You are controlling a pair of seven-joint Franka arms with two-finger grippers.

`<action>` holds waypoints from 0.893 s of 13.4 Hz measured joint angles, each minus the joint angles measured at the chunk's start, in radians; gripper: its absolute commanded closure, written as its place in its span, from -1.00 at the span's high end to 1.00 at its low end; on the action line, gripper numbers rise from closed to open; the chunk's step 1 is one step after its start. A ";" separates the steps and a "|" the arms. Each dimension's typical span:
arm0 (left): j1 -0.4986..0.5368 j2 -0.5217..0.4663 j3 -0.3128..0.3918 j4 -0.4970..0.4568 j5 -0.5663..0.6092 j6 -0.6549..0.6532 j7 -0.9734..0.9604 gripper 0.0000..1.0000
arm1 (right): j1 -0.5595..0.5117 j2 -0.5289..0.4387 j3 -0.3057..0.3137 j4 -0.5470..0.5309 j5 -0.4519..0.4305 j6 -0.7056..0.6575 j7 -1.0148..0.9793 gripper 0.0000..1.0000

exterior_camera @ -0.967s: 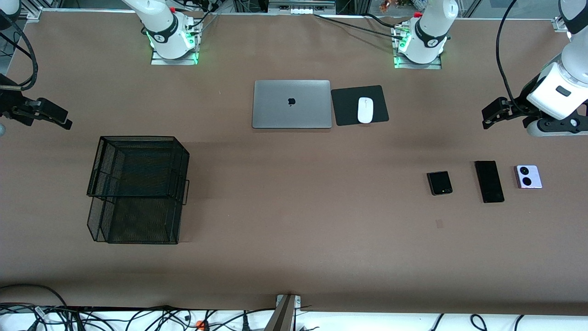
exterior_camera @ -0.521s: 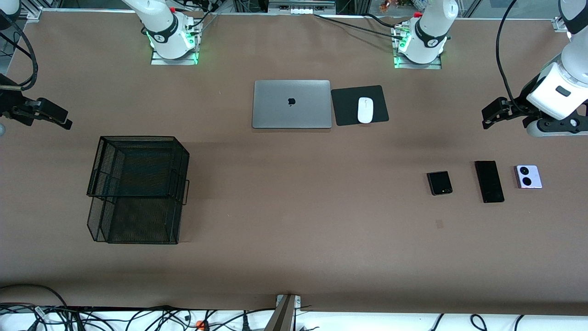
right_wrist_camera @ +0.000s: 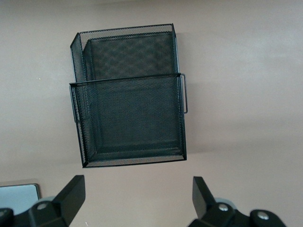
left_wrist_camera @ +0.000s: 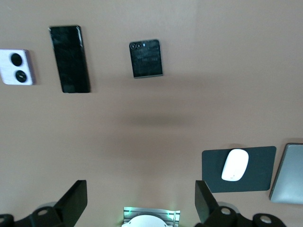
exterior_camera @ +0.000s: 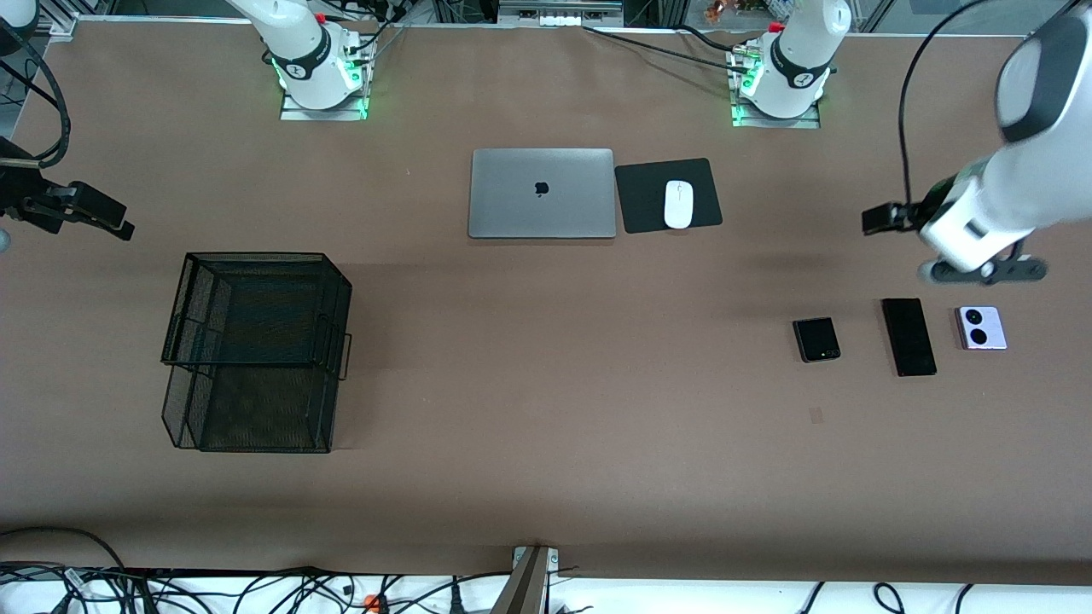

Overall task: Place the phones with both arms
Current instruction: 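Reach the left gripper down to the small black flip phone, then grasp the small black flip phone with the left gripper and lift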

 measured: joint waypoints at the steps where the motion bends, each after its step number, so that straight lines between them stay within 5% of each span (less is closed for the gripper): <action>1: 0.005 0.036 0.003 0.000 0.000 0.039 0.000 1.00 | 0.000 0.000 0.000 0.000 0.000 0.000 0.000 1.00; 12: 0.044 0.332 0.014 -0.071 0.081 0.549 0.000 1.00 | 0.000 0.001 0.000 -0.001 0.000 -0.002 0.000 1.00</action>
